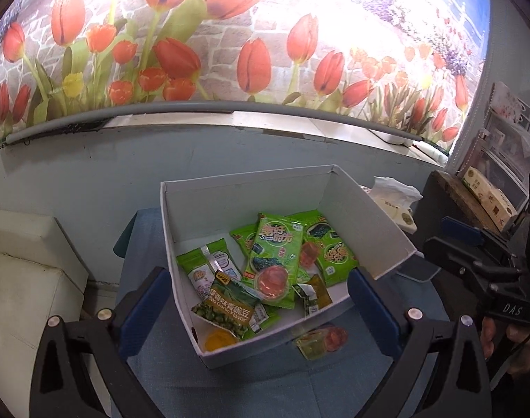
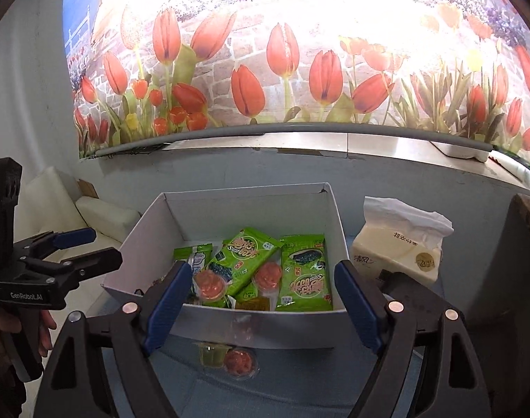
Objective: Organize snacks
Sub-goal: 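Lower the red cup and yellow bag into the white box, opening both grippers, then grasp the last red jelly cup with the right gripper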
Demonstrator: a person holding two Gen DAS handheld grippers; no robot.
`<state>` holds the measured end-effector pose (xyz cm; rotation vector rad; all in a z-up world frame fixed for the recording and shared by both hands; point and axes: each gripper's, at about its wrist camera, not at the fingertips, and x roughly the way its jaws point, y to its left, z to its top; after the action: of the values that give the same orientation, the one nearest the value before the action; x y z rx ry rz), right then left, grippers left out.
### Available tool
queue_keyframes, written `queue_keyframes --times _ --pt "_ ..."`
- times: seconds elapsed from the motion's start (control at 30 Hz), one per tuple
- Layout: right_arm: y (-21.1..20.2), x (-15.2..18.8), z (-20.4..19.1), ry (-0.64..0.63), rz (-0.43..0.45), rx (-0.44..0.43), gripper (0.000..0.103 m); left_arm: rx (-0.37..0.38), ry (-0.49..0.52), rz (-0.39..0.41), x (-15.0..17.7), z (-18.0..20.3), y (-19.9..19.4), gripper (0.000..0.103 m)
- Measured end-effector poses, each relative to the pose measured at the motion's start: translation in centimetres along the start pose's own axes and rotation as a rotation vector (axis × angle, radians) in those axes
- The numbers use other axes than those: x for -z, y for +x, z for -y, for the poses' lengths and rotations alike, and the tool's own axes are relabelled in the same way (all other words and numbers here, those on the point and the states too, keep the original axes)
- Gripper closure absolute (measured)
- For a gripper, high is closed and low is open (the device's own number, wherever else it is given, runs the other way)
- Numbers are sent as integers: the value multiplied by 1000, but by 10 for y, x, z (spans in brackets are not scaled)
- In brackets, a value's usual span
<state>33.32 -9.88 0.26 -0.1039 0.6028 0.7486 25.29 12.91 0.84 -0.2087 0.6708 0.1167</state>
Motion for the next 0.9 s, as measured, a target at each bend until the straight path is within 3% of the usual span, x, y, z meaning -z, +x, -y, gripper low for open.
queue_keyframes --times 0.13,0.37,0.63,0.9 --pt "-14 21 -8 -14 -10 27 15 -8 42 -7 13 13 -13 0" --pt "-21 61 -18 -39 -43 61 15 21 24 -1 59 22 -45 0" --pt "32 118 -22 -44 -171 105 15 31 -12 -24 114 21 -69 0" --pt "77 123 -30 -36 -195 114 16 20 -27 -53 139 7 -76 0"
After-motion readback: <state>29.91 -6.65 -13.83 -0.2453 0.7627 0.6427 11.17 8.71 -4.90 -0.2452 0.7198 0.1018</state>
